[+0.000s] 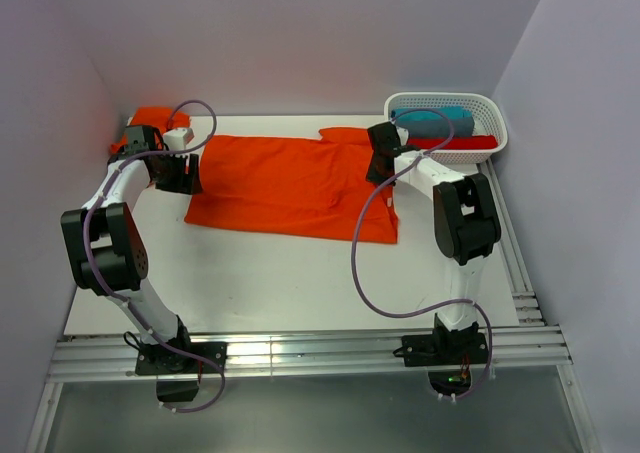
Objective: Roll the t-shirts
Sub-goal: Fold the tshirt
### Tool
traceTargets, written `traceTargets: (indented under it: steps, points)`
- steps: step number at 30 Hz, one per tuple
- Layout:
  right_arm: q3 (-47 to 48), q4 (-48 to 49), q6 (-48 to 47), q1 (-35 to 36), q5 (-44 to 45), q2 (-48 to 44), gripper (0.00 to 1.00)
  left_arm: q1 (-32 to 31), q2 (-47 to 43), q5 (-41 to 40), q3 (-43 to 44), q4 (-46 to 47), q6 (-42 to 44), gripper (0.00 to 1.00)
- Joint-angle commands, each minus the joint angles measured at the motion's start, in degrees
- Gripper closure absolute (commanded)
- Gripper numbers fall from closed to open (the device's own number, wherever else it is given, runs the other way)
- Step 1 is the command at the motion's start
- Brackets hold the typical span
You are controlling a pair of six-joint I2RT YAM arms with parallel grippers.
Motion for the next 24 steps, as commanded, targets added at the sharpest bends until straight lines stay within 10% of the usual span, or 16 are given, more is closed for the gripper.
traceTargets:
  steps: [1, 24]
  points:
    - [2.27, 3.13, -1.22, 0.41, 2.42, -2.79, 1.00, 0.21, 0.15, 0.54, -0.33, 1.09, 1.15, 0.33]
    - [-3.45, 12.01, -1.04, 0.94, 2.07, -4.99, 1.00, 0.21, 7.00, -3.33, 2.74, 8.04, 2.37, 0.29]
